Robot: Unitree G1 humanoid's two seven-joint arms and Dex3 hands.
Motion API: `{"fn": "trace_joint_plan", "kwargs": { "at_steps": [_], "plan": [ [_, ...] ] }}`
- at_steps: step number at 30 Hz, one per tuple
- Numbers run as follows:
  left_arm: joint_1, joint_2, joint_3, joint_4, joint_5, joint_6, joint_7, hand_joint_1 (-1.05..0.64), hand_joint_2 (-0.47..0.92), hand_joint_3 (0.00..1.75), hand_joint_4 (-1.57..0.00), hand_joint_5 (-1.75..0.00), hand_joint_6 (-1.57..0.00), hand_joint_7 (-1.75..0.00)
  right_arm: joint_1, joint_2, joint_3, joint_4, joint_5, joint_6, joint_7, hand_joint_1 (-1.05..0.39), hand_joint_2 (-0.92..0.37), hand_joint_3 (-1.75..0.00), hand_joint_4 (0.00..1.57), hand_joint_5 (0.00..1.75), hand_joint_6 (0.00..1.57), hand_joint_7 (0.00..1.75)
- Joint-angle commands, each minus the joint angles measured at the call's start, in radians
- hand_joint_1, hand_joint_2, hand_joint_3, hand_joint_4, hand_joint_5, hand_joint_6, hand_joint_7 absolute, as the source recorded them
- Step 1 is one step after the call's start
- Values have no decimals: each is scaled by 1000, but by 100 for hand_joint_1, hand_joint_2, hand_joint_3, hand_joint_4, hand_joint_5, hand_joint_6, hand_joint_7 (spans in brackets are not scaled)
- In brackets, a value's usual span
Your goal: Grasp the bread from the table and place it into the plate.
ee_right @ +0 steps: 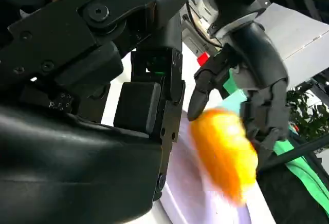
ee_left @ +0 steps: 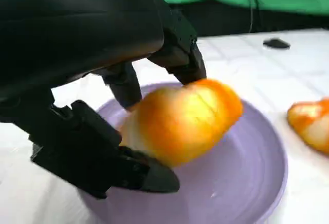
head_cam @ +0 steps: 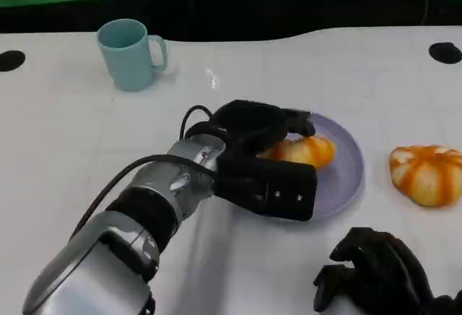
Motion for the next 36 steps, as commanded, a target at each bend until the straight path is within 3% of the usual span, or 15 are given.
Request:
{"fn": "trace_joint_plan", "kwargs": {
  "at_steps": [1,10,18,27,32,34,36],
  "plan": [
    [-37,25,-16,-5,6,21,-72,-75,92,36,-19,-43,-24,-4,8,-6,-5,-6,10,3,2,-103,-72,0,157,73,157,35],
    [-40,83,-44,-96,22,73,-224,-104,92,50,0,-27,-8,-1,0,-8,-7,2,10,-1,5,-102,-73,0,157,73,157,38],
    [55,184,7,-284,-46,35,-287,-105,92,50,-2,-28,-11,-2,-19,-11,-15,26,18,4,19,-104,-70,0,157,73,157,39],
    [212,277,131,-493,-220,-45,-366,-92,92,36,-10,-35,-20,-6,-20,-10,-19,28,21,4,19,-104,-70,0,157,72,157,37],
    [340,293,242,-542,-405,-176,-376,-73,92,32,-25,-43,-39,-13,-22,-12,-21,30,21,8,16,-104,-70,0,157,71,157,36],
    [380,286,275,-547,-466,-208,-386,-70,92,36,-25,-70,-46,-18,-24,-13,-21,31,21,8,17,-104,-71,0,157,71,157,35],
    [416,276,300,-557,-518,-233,-396,-67,92,37,-24,-85,-49,-22,-22,-15,-18,29,15,3,16,-104,-71,0,157,72,157,35]
  ]
}}
